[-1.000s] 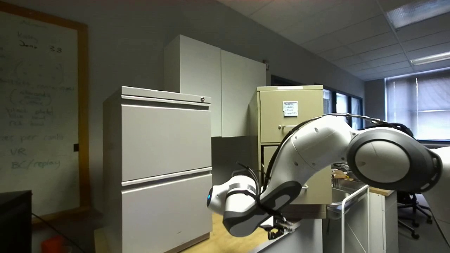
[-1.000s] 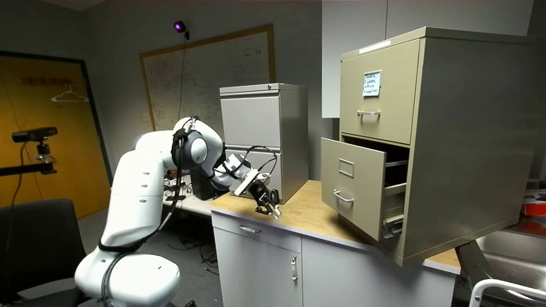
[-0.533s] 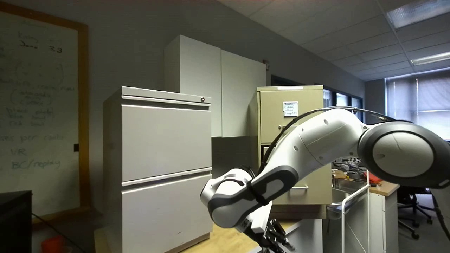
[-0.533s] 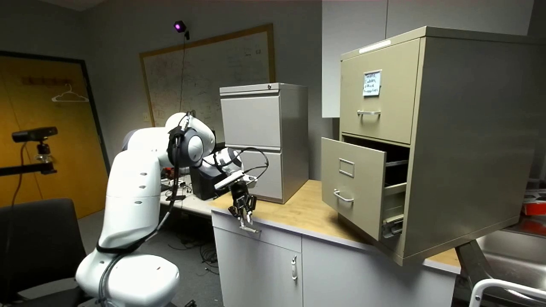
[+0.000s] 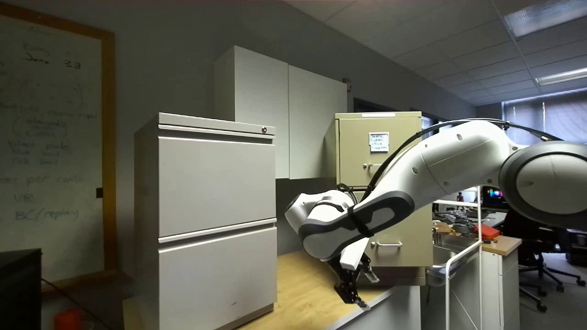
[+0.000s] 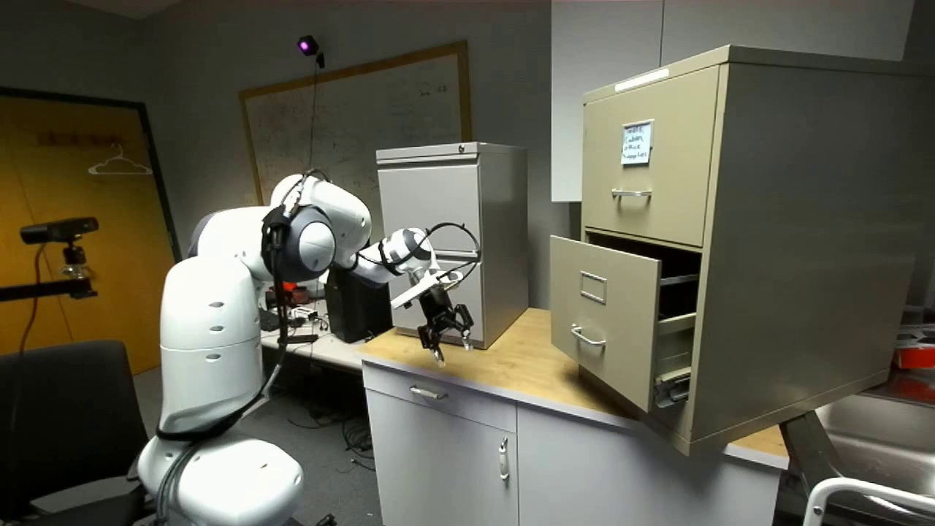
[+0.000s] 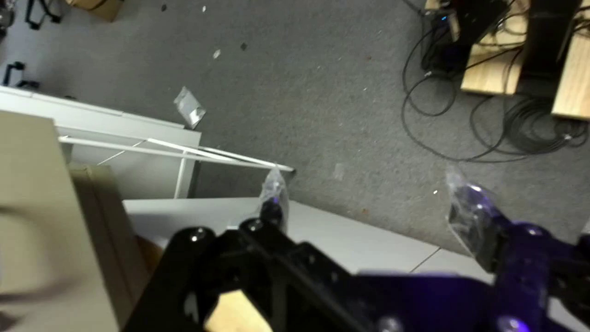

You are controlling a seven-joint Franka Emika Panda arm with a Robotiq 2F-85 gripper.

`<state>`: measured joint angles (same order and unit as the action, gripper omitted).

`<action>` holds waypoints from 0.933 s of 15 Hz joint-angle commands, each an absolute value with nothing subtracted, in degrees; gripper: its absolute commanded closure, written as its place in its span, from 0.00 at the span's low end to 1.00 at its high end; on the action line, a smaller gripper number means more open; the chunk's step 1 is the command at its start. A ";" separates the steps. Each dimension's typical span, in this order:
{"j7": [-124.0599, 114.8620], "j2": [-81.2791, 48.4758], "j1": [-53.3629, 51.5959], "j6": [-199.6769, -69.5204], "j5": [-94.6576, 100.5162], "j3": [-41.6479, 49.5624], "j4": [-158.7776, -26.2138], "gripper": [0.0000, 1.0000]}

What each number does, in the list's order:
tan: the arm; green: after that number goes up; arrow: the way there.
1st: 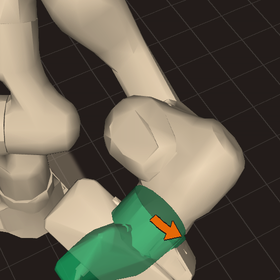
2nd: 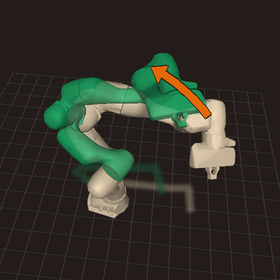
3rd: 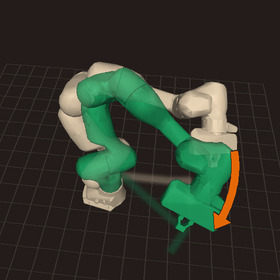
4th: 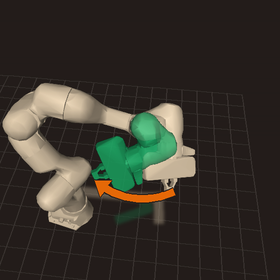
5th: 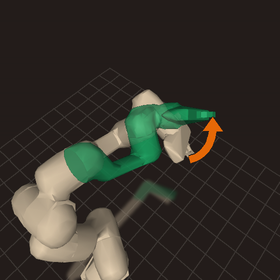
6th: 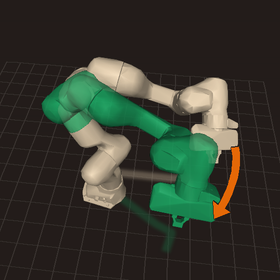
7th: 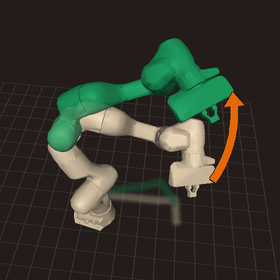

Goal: Open the bottom drawer of the file cabinet

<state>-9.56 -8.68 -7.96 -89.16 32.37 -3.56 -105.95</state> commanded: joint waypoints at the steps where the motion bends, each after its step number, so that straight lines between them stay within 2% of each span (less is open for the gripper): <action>1: -9.75 -6.05 -5.95 -96.80 42.47 -2.21 -108.32 0.00; 14: -9.13 -8.11 4.14 -112.70 59.94 5.00 -104.81 0.00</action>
